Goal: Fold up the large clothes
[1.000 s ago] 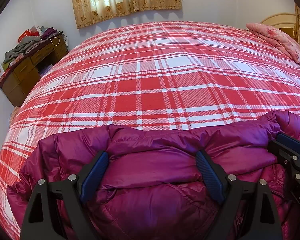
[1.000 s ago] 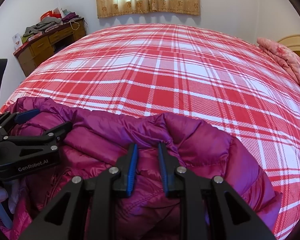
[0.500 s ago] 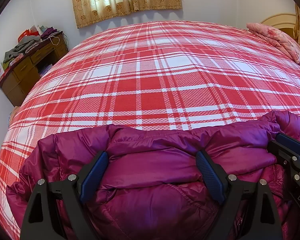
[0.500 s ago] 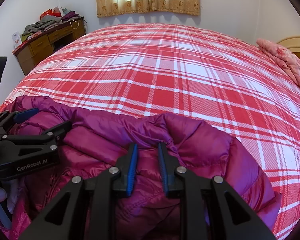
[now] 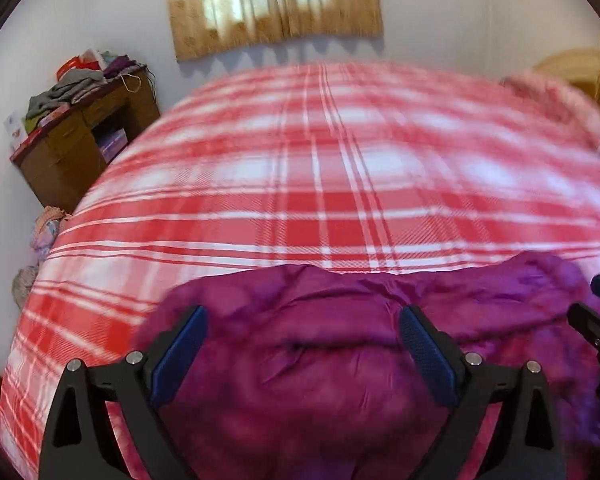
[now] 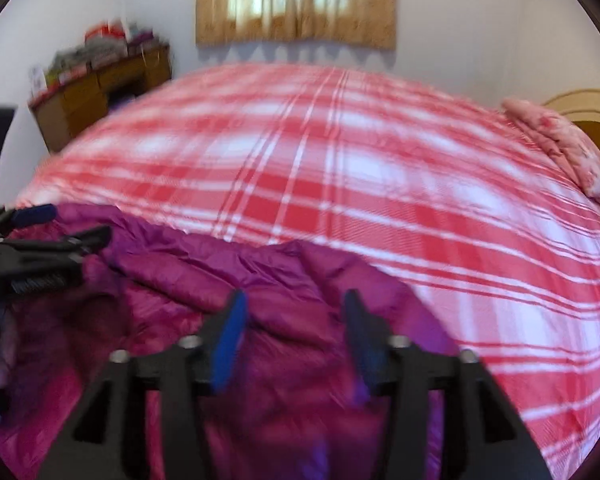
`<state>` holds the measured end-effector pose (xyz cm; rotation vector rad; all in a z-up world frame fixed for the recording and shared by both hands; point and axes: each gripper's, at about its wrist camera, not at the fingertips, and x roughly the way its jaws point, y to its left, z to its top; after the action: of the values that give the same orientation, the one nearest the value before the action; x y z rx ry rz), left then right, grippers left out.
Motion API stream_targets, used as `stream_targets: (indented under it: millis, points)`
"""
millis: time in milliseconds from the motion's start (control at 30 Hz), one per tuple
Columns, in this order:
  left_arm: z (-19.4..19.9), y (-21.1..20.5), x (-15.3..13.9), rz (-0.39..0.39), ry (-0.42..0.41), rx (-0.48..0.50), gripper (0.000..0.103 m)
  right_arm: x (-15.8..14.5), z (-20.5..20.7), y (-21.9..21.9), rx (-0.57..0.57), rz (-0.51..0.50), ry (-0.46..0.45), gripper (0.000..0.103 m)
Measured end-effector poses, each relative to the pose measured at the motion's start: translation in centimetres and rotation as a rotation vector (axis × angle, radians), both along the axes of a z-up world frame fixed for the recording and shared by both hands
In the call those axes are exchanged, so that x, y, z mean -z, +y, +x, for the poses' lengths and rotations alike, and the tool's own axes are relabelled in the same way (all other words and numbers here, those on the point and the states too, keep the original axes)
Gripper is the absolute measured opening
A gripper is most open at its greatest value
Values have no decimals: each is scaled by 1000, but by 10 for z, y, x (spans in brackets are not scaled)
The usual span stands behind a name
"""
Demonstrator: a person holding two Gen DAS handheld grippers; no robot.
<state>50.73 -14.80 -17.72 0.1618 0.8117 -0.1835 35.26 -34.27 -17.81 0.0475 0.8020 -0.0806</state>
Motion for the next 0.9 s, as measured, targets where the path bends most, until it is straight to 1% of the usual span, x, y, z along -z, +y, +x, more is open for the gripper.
stream_targets:
  millis: [33, 67, 100, 167, 233, 267, 300, 333, 400, 433, 500, 600, 667, 800, 900]
  points:
    - [-19, 16, -13, -28, -17, 9, 97, -6, -12, -5, -6, 16, -4, 57]
    - [-32, 25, -20, -33, -28, 16, 97, -14, -30, -11, -13, 39, -8, 59]
    - [-56, 40, -28, -28, -50, 21, 97, -21, -49, -17, -15, 56, -11, 61]
    - [-93, 60, -35, -6, -77, 38, 97, -31, -86, -25, -19, 75, -15, 69]
    - [-130, 82, -36, 6, -92, 46, 97, -37, -124, -30, -28, 87, -14, 71]
    - [-153, 99, -36, 15, -82, 52, 97, -40, -149, -33, -34, 93, -16, 73]
    - [-166, 106, -35, 16, -78, 53, 97, -40, -168, -36, -38, 96, -11, 74]
    - [-188, 123, -34, 17, -76, 45, 97, -40, -181, -36, -35, 97, -4, 75]
    - [-213, 144, -31, 13, -67, 36, 97, -37, -215, -39, -13, 111, 16, 75]
    - [-233, 158, -28, 12, -58, 32, 97, -35, -233, -41, 2, 125, 30, 75]
    - [-261, 175, -18, 25, -51, 26, 97, -30, -267, -40, 34, 138, 41, 76]
    - [-292, 195, -1, 34, -18, 15, 97, -16, -307, -34, 66, 168, 53, 79]
    - [-314, 211, 14, 26, 17, 4, 97, -3, -330, -25, 74, 198, 72, 79]
    - [-343, 226, 32, 39, 37, -31, 97, 20, -363, -2, 83, 205, 109, 79]
    - [-362, 234, 43, 21, 50, -41, 97, 31, -384, 11, 88, 215, 121, 79]
